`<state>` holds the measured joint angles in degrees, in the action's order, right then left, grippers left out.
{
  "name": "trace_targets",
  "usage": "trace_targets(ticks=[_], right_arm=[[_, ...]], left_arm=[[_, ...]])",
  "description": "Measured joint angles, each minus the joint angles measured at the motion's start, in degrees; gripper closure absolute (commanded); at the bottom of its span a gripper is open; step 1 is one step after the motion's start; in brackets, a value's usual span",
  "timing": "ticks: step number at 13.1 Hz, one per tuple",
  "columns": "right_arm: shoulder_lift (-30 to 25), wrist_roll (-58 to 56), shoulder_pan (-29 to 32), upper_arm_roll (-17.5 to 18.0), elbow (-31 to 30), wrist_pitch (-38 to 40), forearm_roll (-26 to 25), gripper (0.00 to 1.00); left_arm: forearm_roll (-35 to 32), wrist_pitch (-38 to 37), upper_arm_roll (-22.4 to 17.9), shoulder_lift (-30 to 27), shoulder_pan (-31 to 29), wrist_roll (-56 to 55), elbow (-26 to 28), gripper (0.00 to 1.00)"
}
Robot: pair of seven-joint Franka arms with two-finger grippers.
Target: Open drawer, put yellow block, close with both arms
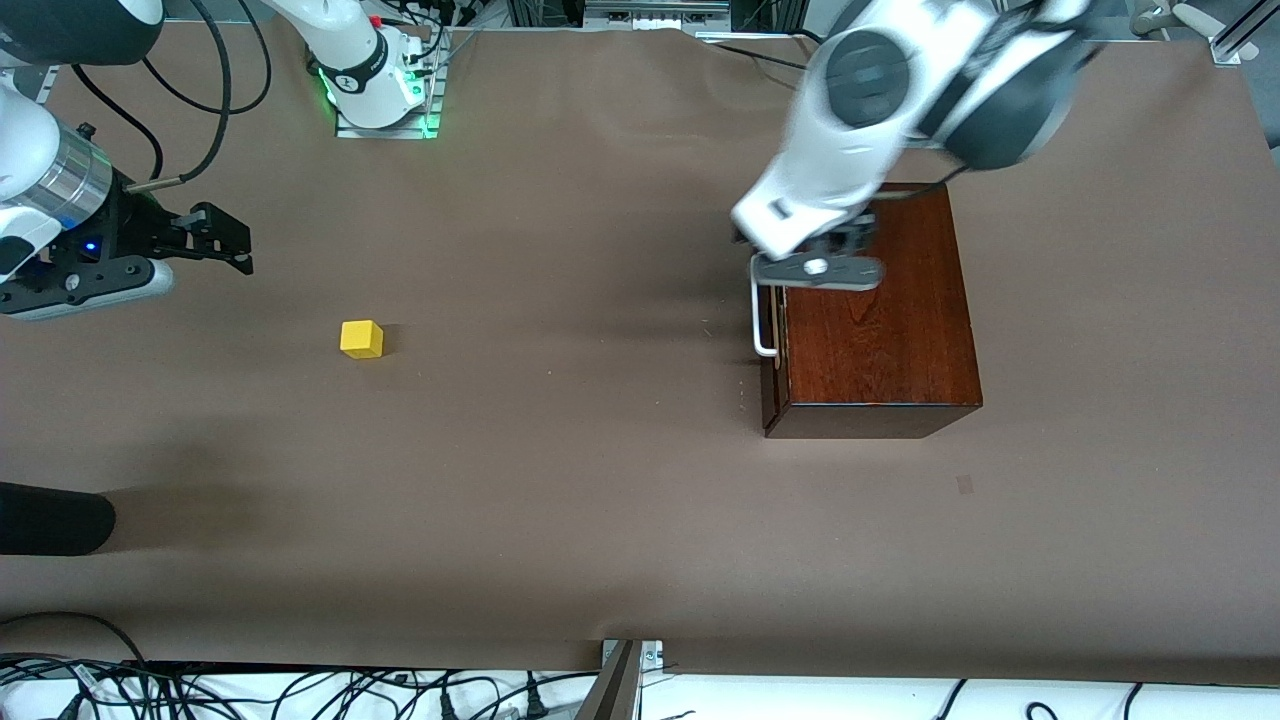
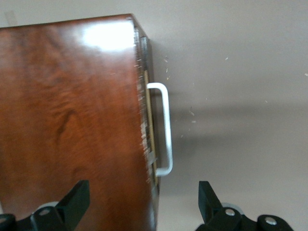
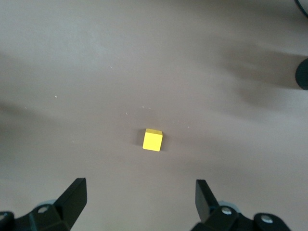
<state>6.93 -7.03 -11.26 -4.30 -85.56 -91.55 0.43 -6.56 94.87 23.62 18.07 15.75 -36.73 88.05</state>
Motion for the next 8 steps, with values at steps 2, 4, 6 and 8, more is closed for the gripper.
trace_targets(ticks=[2, 4, 6, 8], right_arm=[[0.2, 0.0, 0.1, -0.2, 0.0, -1.3, 0.1, 0.00], [0.5, 0.0, 0.1, -0.4, 0.0, -2.8, 0.1, 0.00], [0.4, 0.0, 0.2, -0.4, 0.1, -2.9, 0.1, 0.00], [0.4, 0.0, 0.1, -0.3, 0.1, -2.4, 0.1, 0.00]], left_arm=[[-4.4, 2.4, 0.0, 3.9, 4.5, -5.3, -0.5, 0.00], [-7.5, 2.7, 0.0, 7.0, 6.6, -8.1, -0.6, 0.00], [-8.6, 2.7, -0.2, 9.3, 6.7, -8.4, -0.6, 0.00], [-8.8, 2.7, -0.4, 11.1, 6.7, -8.4, -0.5, 0.00]])
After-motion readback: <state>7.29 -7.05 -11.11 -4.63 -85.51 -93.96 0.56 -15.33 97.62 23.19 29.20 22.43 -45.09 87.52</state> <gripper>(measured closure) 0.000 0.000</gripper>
